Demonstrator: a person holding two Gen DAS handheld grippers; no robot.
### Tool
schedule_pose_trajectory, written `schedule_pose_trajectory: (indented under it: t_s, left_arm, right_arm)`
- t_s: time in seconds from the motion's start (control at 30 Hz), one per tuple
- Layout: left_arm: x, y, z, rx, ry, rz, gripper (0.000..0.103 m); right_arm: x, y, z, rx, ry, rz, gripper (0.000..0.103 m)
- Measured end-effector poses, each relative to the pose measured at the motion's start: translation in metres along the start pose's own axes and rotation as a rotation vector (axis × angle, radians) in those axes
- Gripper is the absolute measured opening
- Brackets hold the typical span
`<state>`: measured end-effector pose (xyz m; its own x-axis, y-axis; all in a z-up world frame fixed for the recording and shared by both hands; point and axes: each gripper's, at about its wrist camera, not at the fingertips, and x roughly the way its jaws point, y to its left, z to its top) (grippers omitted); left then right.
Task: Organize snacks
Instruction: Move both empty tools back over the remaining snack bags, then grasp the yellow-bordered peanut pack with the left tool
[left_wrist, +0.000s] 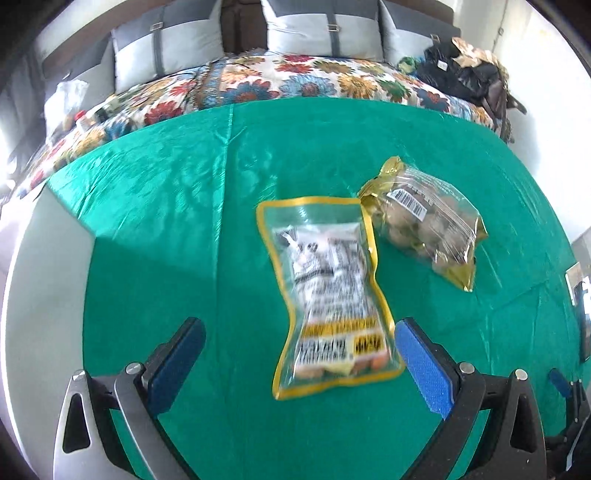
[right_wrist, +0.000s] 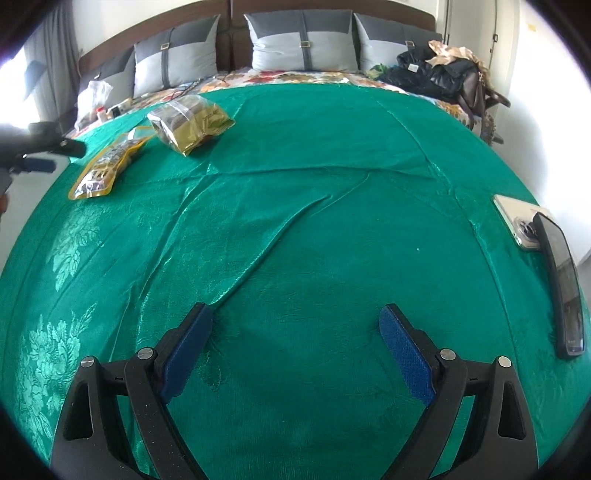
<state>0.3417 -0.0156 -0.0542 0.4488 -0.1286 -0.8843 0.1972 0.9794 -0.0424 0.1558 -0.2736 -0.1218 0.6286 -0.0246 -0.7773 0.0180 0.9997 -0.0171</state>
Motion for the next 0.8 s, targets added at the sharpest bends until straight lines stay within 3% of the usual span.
schedule_pose_trajectory:
  t_s: [0.2,0.33,0.4,0.43,0.5,0.53,0.7,0.8]
  left_arm:
    - [0.03,-0.019,0.02,0.03,0.027,-0.064,0.101]
    - [0.059,-0.027,0.023,0.074,0.08,0.072,0.101]
    - [0.065,-0.019,0.02,0.028,0.088,0.067,0.102]
    - [0.063,-0.014,0.019,-0.007,0.075,0.052,0.095]
    - [0.055,-0.01,0.015,-0.028,0.031,0.038,0.067]
    - [0.05,-0.009,0.013,-0.023,0.025,0.053,0.06]
    - [0.029,0.009,-0.019,-0.104,0.039,0.012,0.059]
    - [0.008,0.017,-0.059,-0.181,0.041,-0.009,0.059]
  right_arm:
    - [0.0,0.0,0.0,0.0,0.0,0.0,0.095]
    - [-0.001,0.0,0.0,0.0,0.0,0.0,0.095]
    - [-0.001,0.0,0.0,0.0,0.0,0.0,0.095]
    - [-0.001,0.0,0.0,0.0,0.0,0.0,0.095]
    - [-0.001,0.0,0.0,-0.001,0.0,0.0,0.095]
    - [-0.001,0.0,0.0,-0.001,0.0,0.0,0.095]
    - [-0.001,0.001,0.0,-0.001,0.001,0.001,0.095]
    - [-0.001,0.001,0.0,-0.001,0.001,0.0,0.095]
